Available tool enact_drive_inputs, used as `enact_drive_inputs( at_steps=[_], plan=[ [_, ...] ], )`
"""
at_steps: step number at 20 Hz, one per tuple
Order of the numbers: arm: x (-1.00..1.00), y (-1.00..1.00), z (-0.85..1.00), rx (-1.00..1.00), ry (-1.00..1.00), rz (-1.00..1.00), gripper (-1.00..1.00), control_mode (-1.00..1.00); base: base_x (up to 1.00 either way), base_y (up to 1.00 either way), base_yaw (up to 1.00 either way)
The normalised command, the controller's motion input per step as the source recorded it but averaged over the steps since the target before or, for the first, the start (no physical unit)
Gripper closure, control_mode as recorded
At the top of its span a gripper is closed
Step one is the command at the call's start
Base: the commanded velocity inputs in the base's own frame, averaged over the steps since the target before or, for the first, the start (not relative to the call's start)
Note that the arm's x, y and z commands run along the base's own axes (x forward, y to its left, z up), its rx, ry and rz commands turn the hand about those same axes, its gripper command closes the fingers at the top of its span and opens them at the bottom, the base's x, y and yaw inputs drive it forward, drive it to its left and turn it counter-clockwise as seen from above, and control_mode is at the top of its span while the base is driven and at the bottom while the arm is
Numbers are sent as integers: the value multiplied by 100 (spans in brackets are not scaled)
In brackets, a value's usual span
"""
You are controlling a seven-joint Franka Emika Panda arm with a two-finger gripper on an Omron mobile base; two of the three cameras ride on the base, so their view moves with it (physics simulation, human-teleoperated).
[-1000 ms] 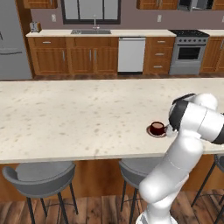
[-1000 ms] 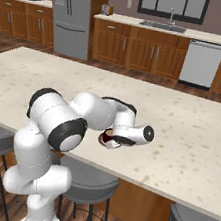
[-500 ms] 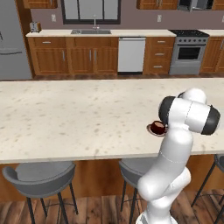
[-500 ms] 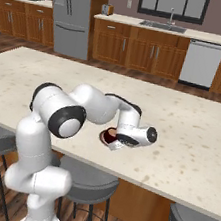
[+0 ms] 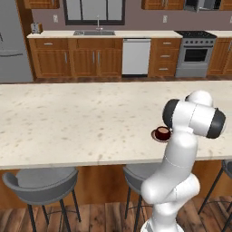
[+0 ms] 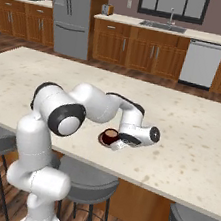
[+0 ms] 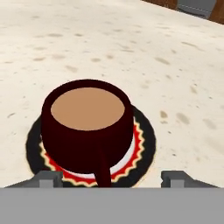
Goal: Pick the cup of tea, navigate to the dining table, and place it on the saucer.
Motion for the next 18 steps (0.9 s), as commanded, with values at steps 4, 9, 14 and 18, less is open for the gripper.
enact_drive_inputs(
  at_steps=[4,9,14,18],
  plan=[
    [-55,0,35,0,0,0,-100,-100,0,0,0],
    [-59,36,60,-2,0,-11,-100,-100,0,0,0],
    [-38,87,95,-2,0,-17,-100,-100,0,0,0],
    [-40,79,98,-4,0,-15,-100,-100,0,0,0]
  ],
)
